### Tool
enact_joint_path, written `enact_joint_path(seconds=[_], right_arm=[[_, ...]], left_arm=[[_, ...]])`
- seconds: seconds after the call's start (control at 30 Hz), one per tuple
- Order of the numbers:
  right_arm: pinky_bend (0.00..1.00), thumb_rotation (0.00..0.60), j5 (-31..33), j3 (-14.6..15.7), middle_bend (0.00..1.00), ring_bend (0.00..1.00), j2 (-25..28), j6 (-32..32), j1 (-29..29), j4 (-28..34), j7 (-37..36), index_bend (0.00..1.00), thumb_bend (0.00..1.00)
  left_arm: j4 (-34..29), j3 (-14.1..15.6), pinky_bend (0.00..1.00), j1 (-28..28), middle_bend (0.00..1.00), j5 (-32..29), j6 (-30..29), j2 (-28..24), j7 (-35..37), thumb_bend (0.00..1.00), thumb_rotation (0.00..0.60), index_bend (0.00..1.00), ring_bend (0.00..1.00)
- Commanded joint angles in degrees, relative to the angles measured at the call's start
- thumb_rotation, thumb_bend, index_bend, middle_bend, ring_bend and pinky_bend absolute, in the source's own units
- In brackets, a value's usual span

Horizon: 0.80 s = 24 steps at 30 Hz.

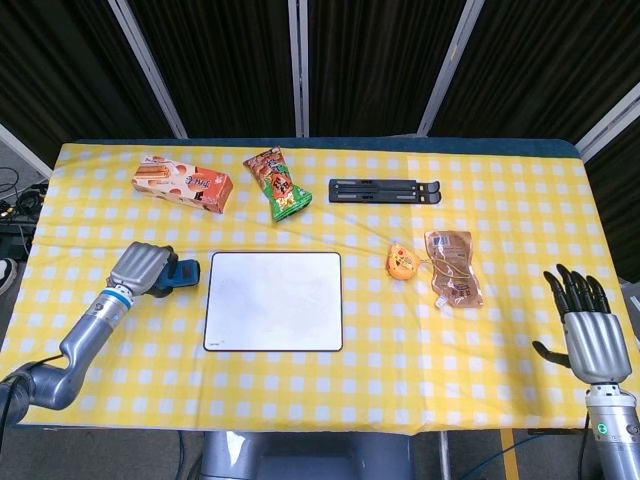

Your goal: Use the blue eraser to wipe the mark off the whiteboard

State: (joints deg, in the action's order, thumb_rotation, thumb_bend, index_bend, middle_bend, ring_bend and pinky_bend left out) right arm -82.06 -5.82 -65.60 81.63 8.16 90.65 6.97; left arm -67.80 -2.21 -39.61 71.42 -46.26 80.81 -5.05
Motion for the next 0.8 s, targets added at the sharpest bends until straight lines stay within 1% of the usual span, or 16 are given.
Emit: enact_joint_path(seconds=[0.03,0.07,0.1,0.13,0.17,0.2,0.27,0.37,0.5,0.57,0.67,0.73,0.8], right_arm=[[0.00,0.600,-0.16,0.05,0.00,0.00,0.05,0.09,-0.01,0.14,0.07,0.00,0.00],[0.00,0.600,-0.25,0.08,0.00,0.00,0.08,0.12,-0.01,0.22,0.07,0.00,0.00],[0.00,0.600,-0.33,0.11,0.00,0.00,0.09,0.13,-0.01,0.28,0.05,0.00,0.00],[0.00,0.600,-0.42,0.14,0.00,0.00,0.12,0.14,0.00,0.34,0.03,0.00,0.00],[0.00,0.600,-0.50,0.17,0.00,0.00,0.14,0.15,0.00,0.38,0.03,0.00,0.00],[0.00,0.600,-0.56,0.19,0.00,0.00,0.17,0.15,0.01,0.42,0.00,0.00,0.00],[0.00,0.600,-0.69,0.21,0.00,0.00,0.30,0.23,-0.02,0.53,-0.20,0.00,0.00],[0.00,0.600,-0.96,0.26,0.00,0.00,0.47,0.44,-0.09,0.72,-0.51,0.00,0.00],[0.00,0.600,-1.61,0.27,0.00,0.00,0.87,1.10,-0.26,1.36,-1.07,0.00,0.00],[0.00,0.600,-1.81,0.25,0.00,0.00,1.06,1.33,-0.33,1.66,-1.36,0.00,0.00],[0.00,0.600,-2.01,0.27,0.00,0.00,1.25,1.41,-0.34,1.97,-1.69,0.00,0.00],[0.00,0.600,-2.39,0.29,0.00,0.00,1.47,1.64,-0.37,2.25,-2.03,0.00,0.00],[0.00,0.600,-2.79,0.34,0.00,0.00,1.69,1.91,-0.44,2.36,-2.52,0.00,0.00]], left_arm=[[1.97,0.93,0.49,1.40,0.31,2.53,-2.13,0.78,2.76,0.14,0.600,0.47,0.40],[2.53,0.96,0.43,1.76,0.20,3.34,-3.20,0.95,3.47,0.07,0.600,0.38,0.31],[3.00,1.00,0.34,2.13,0.10,4.12,-4.29,1.07,4.11,0.01,0.600,0.26,0.20],[3.16,1.09,0.27,2.48,0.05,4.74,-5.10,1.00,4.77,0.00,0.600,0.17,0.13],[2.97,1.13,0.16,2.78,0.01,5.16,-5.70,0.68,5.31,0.00,0.600,0.07,0.05],[2.42,1.13,0.07,3.04,0.00,5.43,-6.16,0.13,5.67,0.00,0.600,0.01,0.01],[-1.05,0.30,0.00,4.40,0.00,4.96,-8.79,-2.42,5.85,0.00,0.597,0.00,0.00],[-6.86,-0.97,0.00,6.49,0.00,3.19,-12.37,-5.84,4.16,0.00,0.598,0.00,0.00],[-16.54,-2.26,0.00,10.86,0.00,0.59,-19.95,-11.23,-1.00,0.00,0.600,0.00,0.00],[-21.55,-2.36,0.00,13.53,0.00,-0.66,-24.11,-13.66,-3.92,0.00,0.600,0.00,0.00],[-27.21,-2.24,0.00,16.65,0.00,-2.51,-28.47,-15.99,-7.06,0.00,0.600,0.00,0.00],[-31.54,-1.71,0.00,19.24,0.00,-3.52,-31.72,-17.80,-9.05,0.00,0.600,0.00,0.00],[-34.94,-0.78,0.00,22.06,0.00,-2.87,-34.99,-19.51,-9.06,0.00,0.600,0.00,0.00]])
